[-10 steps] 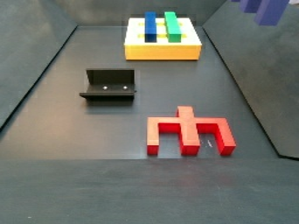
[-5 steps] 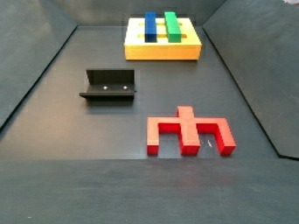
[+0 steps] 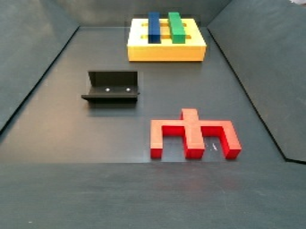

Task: Pick up the purple object. Move up. Move to above the board. Insert the purple object.
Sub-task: Move to above the board.

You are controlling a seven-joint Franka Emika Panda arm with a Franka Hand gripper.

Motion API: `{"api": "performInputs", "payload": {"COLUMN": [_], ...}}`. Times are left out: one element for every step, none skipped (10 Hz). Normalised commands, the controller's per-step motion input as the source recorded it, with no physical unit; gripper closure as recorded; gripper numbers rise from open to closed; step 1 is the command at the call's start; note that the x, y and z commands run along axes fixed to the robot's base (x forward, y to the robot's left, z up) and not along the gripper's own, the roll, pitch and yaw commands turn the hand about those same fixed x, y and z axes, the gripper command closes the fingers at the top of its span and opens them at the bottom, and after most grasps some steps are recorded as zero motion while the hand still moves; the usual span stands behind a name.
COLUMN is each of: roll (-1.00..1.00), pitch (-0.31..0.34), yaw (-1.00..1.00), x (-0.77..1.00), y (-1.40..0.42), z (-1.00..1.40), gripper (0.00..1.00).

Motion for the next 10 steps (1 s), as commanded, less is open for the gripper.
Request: {"api": "performInputs", "payload": {"roll": [0.05,0.06,0.06,0.07,0.08,0.1,0.12,0.14,0.17,0.16], "pitch": [0.087,0.099,0.111,0.125,0.141,0.17,0.199,0.24,0.264,0.229], "yaw": [1.0,1.0,1.0,1.0,1.0,1.0,1.0,1.0,0.91,0.57], "x": [0.09,0.09,0.09,0.09,0.09,0.08,0.08,0.09,0.09,0.1], "y": [-0.1,-0.07,-0.05,-0.05,-0.04,-0.04,-0.04,-0.04,-0.04,-0.04], "z": [0.03,0.02,0.02,0.01,0.01,0.02,0.02,0.02,0.02,0.02], "gripper": [1.0,1.0,1.0,1.0,1.0,1.0,1.0,1.0,1.0,1.0]}}
